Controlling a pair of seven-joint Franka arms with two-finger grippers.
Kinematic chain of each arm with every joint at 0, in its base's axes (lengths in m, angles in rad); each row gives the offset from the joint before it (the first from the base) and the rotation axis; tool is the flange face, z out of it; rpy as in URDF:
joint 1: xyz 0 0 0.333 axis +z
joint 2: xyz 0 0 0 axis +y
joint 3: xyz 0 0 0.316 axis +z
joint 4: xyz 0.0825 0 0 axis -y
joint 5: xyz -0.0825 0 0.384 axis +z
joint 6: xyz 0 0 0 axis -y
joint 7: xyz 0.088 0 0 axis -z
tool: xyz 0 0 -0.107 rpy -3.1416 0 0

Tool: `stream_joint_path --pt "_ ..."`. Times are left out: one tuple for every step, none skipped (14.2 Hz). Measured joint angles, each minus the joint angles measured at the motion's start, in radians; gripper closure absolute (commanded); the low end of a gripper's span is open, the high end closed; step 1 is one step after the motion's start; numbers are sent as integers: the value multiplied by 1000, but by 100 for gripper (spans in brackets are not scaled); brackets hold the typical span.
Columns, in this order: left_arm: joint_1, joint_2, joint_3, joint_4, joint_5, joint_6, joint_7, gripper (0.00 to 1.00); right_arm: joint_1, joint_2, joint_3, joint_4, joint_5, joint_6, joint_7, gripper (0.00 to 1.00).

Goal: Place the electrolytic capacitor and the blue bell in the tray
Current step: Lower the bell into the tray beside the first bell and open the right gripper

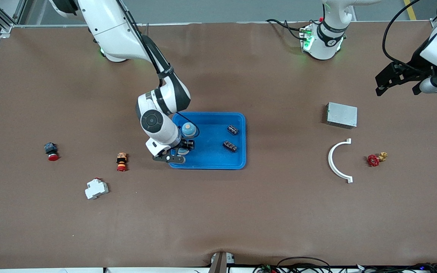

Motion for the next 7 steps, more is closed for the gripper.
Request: stream_joint_path --pt "0 0 0 1 0 0 0 0 6 4 -6 2 0 0 1 22" --pt "0 0 0 1 0 0 0 0 10 7 -9 4 0 -1 2 0" --pt "0 0 0 1 0 0 0 0 12 7 -13 6 0 -4 3 0" --pt "0 0 0 1 0 0 0 0 12 7 -15 10 1 -10 3 0" --pt "0 0 0 1 0 0 0 0 12 7 -19 15 1 -19 3 0" --pt "0 0 0 1 0 -1 0 0 12 7 -23 19 1 -31 3 0" --pt "0 0 0 1 0 -1 0 0 12 6 -28 24 1 -49 3 0"
